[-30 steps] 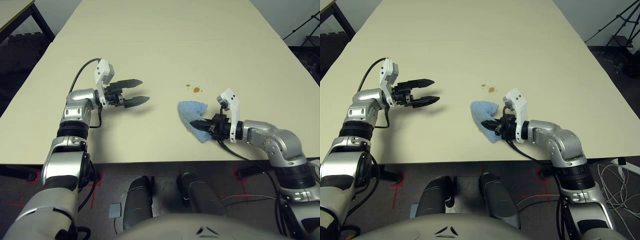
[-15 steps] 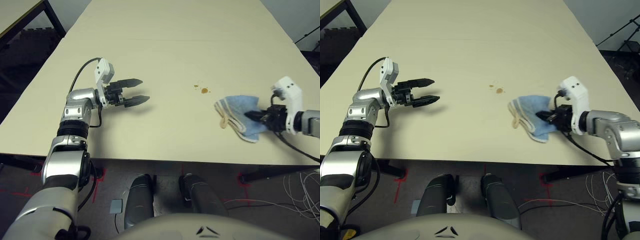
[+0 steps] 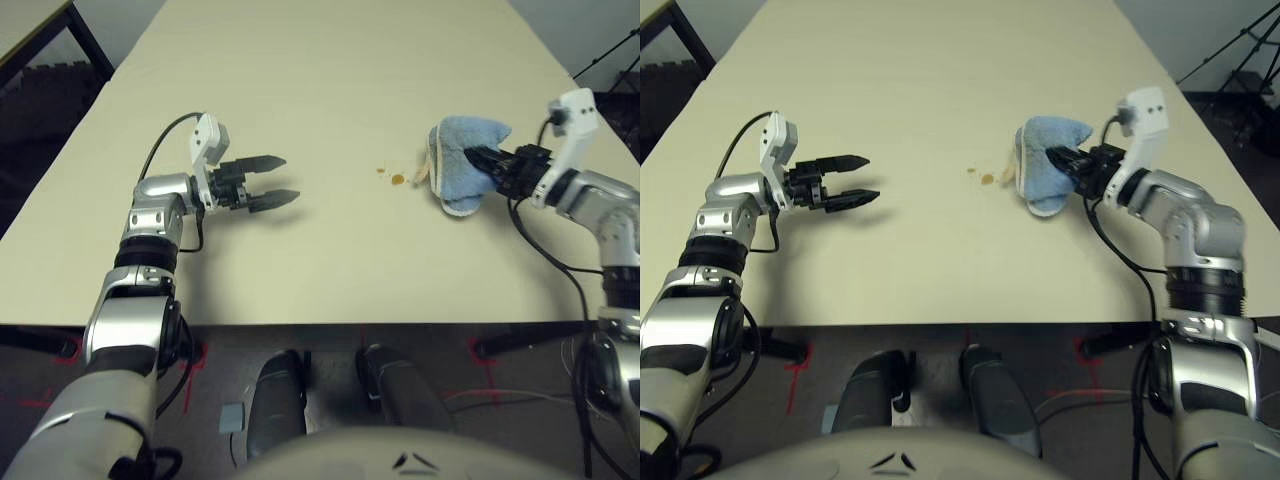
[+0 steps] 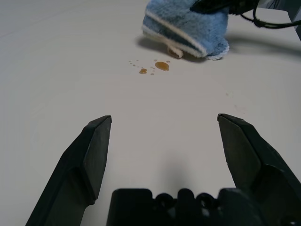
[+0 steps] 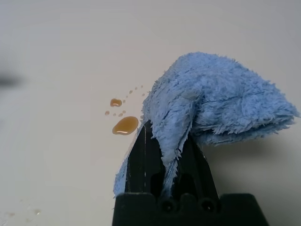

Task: Wipe the water off the table with a rag.

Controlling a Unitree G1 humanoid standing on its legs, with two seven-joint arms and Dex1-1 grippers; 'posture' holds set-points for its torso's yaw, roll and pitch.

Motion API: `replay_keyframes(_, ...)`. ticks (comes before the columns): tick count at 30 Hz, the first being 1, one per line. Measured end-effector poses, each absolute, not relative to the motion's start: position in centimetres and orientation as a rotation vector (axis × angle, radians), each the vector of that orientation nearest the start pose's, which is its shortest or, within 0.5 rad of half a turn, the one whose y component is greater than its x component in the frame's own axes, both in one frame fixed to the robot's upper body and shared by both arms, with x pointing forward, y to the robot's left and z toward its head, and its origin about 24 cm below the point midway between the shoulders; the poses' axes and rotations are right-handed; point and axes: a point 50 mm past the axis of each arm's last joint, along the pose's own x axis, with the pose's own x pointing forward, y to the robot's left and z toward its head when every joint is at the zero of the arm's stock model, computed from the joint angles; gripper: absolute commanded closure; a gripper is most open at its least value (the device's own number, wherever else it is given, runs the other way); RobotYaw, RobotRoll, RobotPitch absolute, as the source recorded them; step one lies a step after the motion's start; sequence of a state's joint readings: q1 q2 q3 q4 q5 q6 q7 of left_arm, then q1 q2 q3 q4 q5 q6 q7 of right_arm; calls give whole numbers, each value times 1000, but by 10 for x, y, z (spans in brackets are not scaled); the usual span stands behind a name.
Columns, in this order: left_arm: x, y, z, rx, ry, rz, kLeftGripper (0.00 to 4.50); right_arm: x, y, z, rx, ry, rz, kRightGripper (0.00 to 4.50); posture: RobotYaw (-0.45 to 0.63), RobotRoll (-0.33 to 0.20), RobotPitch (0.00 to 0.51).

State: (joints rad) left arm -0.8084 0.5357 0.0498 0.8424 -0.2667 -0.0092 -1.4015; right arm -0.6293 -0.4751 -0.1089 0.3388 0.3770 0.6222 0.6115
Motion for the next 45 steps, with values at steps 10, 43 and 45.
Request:
replay_keyframes(10,343,234,137,152,99,-1147,0,367,-209,112,4,274,438,4496,-276,0,129)
replay_keyframes(43,339,239,139,172,105,-1133,0,348,-53,95,-35,304,995,4496,-258,0,115)
replay_keyframes(45,339,238,139,172,105,-1133,0,353,-61,97,-97,298,965,4496,-260,0,116)
